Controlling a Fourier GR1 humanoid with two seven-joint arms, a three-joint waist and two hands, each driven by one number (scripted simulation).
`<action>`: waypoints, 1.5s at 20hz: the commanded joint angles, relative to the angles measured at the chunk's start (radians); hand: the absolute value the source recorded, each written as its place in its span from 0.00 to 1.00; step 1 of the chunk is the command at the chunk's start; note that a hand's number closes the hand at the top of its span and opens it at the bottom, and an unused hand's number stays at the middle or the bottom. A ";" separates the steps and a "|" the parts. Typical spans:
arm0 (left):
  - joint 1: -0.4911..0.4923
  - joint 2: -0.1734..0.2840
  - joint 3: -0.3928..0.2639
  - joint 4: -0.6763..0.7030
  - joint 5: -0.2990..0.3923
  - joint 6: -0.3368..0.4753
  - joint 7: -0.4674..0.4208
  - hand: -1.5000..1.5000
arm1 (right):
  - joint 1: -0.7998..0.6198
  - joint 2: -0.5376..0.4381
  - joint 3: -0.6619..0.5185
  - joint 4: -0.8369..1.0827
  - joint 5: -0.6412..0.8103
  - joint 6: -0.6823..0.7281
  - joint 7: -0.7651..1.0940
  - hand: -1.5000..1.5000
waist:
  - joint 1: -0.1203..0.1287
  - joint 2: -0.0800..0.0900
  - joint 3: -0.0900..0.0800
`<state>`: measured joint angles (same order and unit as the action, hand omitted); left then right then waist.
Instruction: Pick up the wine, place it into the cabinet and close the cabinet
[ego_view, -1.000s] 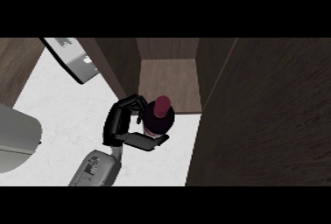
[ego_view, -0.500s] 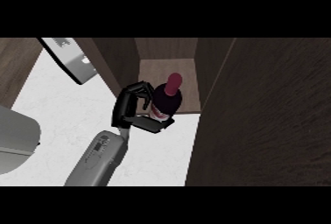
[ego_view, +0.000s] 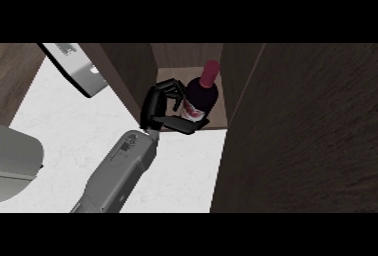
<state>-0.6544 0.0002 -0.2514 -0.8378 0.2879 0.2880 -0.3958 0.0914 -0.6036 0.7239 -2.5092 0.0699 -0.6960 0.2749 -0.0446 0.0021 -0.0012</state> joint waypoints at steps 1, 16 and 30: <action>-0.082 0.000 0.023 0.118 0.058 -0.002 -0.036 1.00 | 0.041 -0.004 0.015 -0.146 0.013 0.010 0.045 0.00 | 0.009 0.001 0.000; -0.356 0.000 0.055 0.504 0.123 0.061 -0.036 1.00 | 0.092 -0.019 0.006 -0.146 -0.068 0.050 -0.062 0.00 | -0.046 0.020 0.000; -0.435 0.007 0.124 0.664 0.147 0.127 -0.134 1.00 | 0.101 -0.036 -0.023 -0.131 -0.109 0.082 -0.116 0.00 | -0.060 0.032 0.000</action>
<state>-1.0632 0.0124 -0.1419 -0.2088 0.4394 0.3843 -0.4977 0.1696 -0.6120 0.7279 -2.4990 0.0243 -0.6308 0.1114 -0.1054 0.0287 -0.0015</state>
